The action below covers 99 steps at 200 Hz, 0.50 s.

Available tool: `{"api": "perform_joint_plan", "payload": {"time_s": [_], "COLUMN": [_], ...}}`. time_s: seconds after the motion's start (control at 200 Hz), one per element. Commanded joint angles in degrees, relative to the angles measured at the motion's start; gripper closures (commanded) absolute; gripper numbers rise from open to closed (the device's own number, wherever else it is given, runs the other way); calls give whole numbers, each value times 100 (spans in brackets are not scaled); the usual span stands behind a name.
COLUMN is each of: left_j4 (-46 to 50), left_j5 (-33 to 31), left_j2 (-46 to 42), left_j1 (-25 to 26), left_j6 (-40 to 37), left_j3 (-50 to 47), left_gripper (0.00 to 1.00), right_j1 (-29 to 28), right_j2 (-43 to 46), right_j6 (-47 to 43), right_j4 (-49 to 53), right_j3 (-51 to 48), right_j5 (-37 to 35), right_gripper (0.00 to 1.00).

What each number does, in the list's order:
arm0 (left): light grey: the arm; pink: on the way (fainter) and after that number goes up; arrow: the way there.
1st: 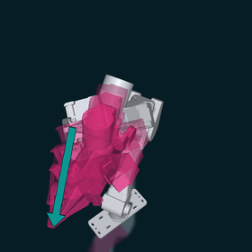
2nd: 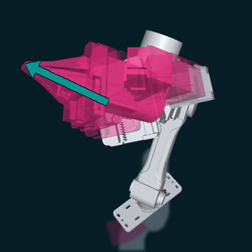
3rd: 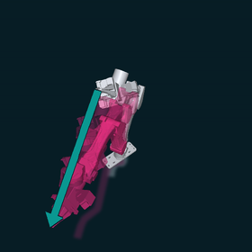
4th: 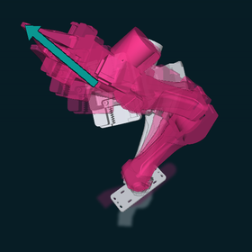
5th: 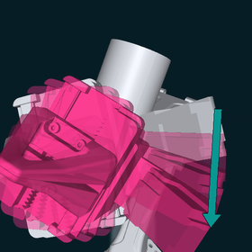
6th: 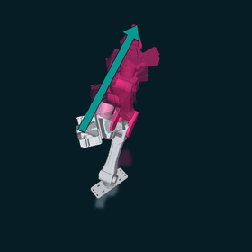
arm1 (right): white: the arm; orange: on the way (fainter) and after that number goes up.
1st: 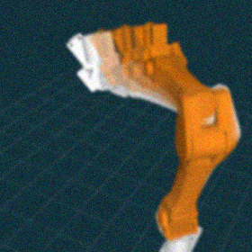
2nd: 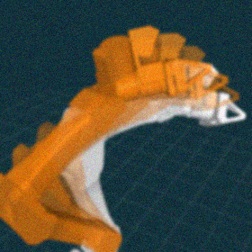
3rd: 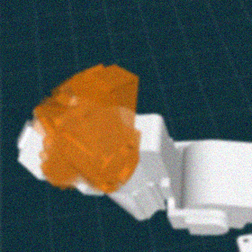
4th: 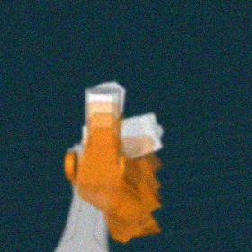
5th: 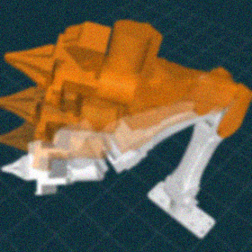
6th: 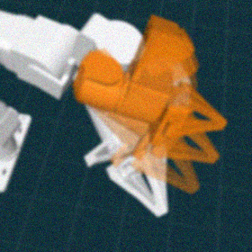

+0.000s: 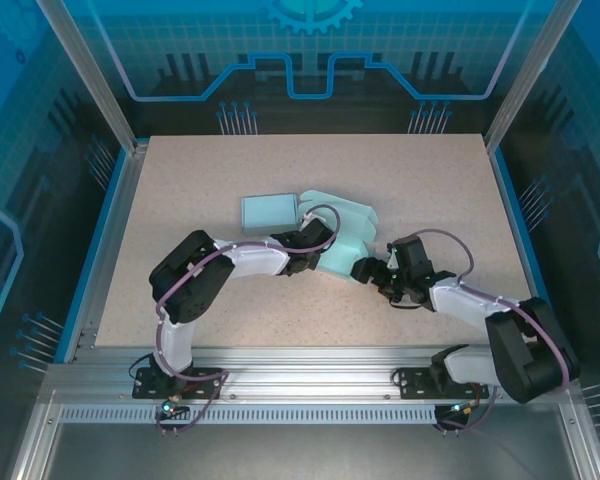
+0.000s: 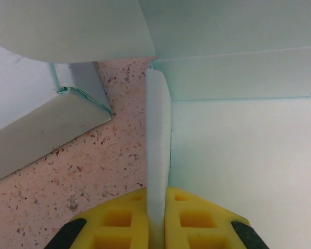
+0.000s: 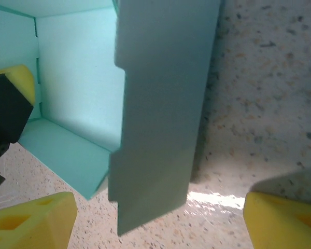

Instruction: Fold the paper box

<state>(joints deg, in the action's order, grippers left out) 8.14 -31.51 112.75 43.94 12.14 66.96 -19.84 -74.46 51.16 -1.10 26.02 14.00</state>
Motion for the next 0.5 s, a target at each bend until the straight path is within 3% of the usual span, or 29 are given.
{"api": "perform_joint_plan", "payload": {"time_s": [0.0, 0.195, 0.49], "left_j4": [582, 742, 838], "left_j5": [-342, -376, -316], "left_j2": [273, 366, 423], "left_j1": [0, 0, 0], "left_j6": [-54, 2, 131], "left_j3": [-34, 18, 113], "left_gripper": [93, 95, 95], "right_j1": [-30, -13, -124], "right_j2": [-290, -644, -247], "right_j6": [-207, -260, -413], "right_j4": [-500, -581, -153], "right_j3": [394, 637, 817], "right_j5": [39, 92, -150], "right_gripper": [15, 17, 22]}}
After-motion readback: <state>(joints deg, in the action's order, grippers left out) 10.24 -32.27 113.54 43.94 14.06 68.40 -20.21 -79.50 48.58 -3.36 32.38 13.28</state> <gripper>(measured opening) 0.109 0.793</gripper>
